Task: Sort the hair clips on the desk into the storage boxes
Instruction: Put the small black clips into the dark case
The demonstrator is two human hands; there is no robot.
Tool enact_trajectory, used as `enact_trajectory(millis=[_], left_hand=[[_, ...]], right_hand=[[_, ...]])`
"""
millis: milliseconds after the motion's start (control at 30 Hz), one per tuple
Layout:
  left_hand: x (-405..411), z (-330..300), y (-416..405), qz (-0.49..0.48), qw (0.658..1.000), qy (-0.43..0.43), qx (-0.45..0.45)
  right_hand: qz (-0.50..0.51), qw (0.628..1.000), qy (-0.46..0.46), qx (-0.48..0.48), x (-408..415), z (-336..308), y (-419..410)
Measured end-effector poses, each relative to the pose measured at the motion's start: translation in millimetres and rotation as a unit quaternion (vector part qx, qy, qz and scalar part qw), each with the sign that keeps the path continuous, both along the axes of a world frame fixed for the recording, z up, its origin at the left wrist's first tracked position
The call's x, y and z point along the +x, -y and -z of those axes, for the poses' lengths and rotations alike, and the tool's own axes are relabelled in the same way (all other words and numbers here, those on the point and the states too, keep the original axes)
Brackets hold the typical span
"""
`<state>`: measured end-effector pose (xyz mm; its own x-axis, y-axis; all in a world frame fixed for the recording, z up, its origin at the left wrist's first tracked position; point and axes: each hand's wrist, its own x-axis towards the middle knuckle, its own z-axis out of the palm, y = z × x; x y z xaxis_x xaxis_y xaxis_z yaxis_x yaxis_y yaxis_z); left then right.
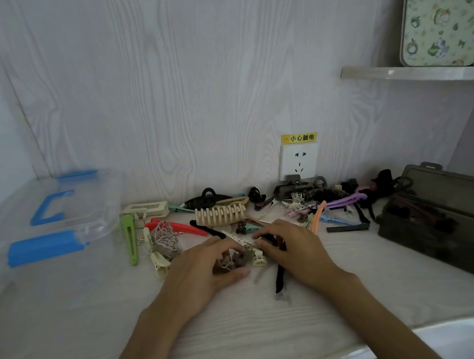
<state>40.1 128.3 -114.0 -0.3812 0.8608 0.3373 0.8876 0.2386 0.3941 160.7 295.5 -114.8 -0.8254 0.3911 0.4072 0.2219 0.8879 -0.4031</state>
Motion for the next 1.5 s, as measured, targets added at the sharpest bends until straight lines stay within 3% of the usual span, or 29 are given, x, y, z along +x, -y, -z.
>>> enact_trajectory(millis=[100, 233, 367, 500, 600, 667, 800, 900, 1033, 1133, 1300, 1500], left_hand=[[-3, 2, -2, -0.005, 0.998, 0.048, 0.034], [-10, 9, -4, -0.016, 0.992, 0.097, 0.075], [-11, 11, -5, -0.034, 0.986, 0.103, 0.126], [-7, 7, -8, -0.059, 0.976, 0.124, 0.17], [9, -6, -21, -0.05, 0.966, 0.153, 0.202], [28, -19, -38, -0.015, 0.962, 0.172, 0.21], [79, -39, -100, 0.075, 0.965, 0.176, 0.181], [125, -49, -164, 0.126, 0.971, 0.153, 0.135], [167, -49, -224, 0.169, 0.975, 0.123, 0.076], [175, -43, -234, 0.19, 0.975, 0.114, 0.031], [154, -44, -208, 0.155, 0.977, 0.101, 0.109], [76, -32, -127, 0.025, 0.987, 0.02, 0.156]], right_hand=[[-0.018, 0.999, -0.04, -0.02, 2, 2, 2], [-0.01, 0.985, -0.167, -0.037, 7, 2, 1], [0.016, 0.964, -0.254, -0.078, 8, 1, -2], [0.026, 0.938, -0.282, -0.199, 15, -5, -3], [0.04, 0.896, -0.328, -0.297, 34, -17, -7], [0.067, 0.881, -0.367, -0.291, 58, -27, -18], [0.174, 0.876, -0.413, -0.177, 124, -49, -56], [0.252, 0.889, -0.371, -0.098, 164, -57, -90], [0.261, 0.951, -0.162, -0.018, 194, -51, -119], [0.268, 0.962, -0.042, 0.003, 208, -46, -128], [0.314, 0.945, -0.089, 0.028, 207, -45, -122], [0.203, 0.971, -0.126, -0.013, 139, -42, -78]])
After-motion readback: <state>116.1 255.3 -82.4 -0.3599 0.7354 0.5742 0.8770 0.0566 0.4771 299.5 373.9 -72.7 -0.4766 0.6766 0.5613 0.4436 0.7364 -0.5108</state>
